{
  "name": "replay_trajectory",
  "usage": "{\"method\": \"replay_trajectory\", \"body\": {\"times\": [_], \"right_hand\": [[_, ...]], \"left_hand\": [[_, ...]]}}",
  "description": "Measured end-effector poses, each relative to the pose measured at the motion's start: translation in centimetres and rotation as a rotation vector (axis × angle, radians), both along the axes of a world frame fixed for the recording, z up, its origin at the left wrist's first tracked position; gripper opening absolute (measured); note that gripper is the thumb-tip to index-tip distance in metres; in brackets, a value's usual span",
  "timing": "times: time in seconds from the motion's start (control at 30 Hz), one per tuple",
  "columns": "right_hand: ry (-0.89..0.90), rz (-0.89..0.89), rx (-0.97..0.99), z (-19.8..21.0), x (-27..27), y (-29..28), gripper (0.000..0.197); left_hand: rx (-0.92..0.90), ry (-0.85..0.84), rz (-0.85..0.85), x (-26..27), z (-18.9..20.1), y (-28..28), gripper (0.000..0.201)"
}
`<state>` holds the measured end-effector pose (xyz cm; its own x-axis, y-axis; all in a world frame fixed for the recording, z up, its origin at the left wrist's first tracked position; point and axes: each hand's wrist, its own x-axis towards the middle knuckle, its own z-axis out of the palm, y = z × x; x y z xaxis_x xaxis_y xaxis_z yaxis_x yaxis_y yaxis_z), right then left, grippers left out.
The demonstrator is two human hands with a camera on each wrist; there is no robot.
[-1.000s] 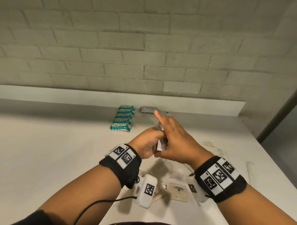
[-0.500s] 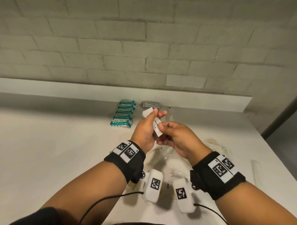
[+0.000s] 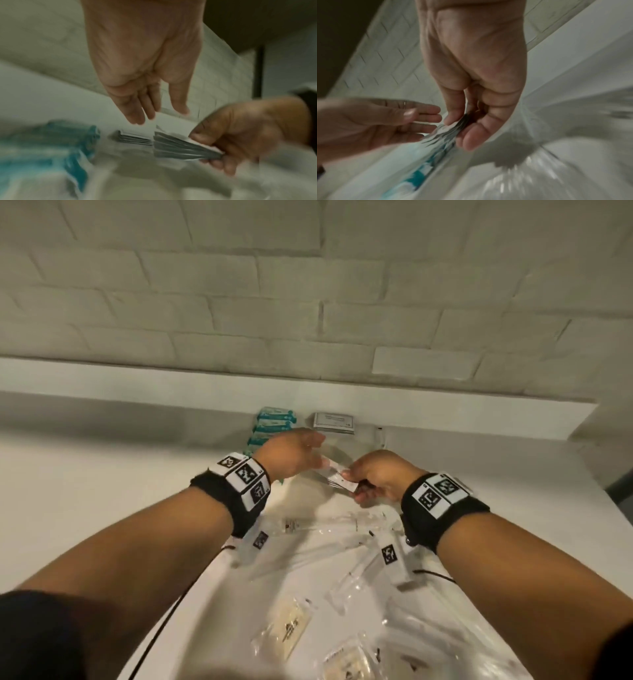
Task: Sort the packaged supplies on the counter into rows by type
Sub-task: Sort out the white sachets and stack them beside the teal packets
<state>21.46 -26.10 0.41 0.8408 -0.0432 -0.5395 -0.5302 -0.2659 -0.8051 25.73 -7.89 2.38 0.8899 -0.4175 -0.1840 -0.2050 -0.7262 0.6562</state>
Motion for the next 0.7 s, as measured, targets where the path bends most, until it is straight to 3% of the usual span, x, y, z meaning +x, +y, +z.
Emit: {"method": "replay_trajectory", "body": {"times": [0.1, 0.2, 0.33, 0.53, 0.7], "right_hand": [[0.026, 0.088, -0.180, -0.5, 4.0, 0.6, 0.018], [0.009, 0.237, -0.402, -0.8, 7.1, 0.8, 0.032], [-0.008, 0.269, -0.471, -1.4, 9.5, 0.1, 0.023], [-0.203, 0.480, -0.824, -2.2, 11.5, -0.9, 0.047], [-0.234, 0.566, -0.937, -2.9, 11.9, -1.2, 0.026]], "left_hand": [[0.427, -0.123, -0.213, 3.1, -0.1, -1.3, 0.073], [0.622, -0.152, -0.323, 5.2, -1.3, -3.1, 0.064], [0.548, -0.216, -0.253, 7.3, -3.4, -4.7, 0.022], [0.545, -0.250, -0.208, 9.4, -3.9, -5.7, 0.026], [0.534, -0.221, -0.235, 10.2, -3.8, -5.9, 0.031]]}}
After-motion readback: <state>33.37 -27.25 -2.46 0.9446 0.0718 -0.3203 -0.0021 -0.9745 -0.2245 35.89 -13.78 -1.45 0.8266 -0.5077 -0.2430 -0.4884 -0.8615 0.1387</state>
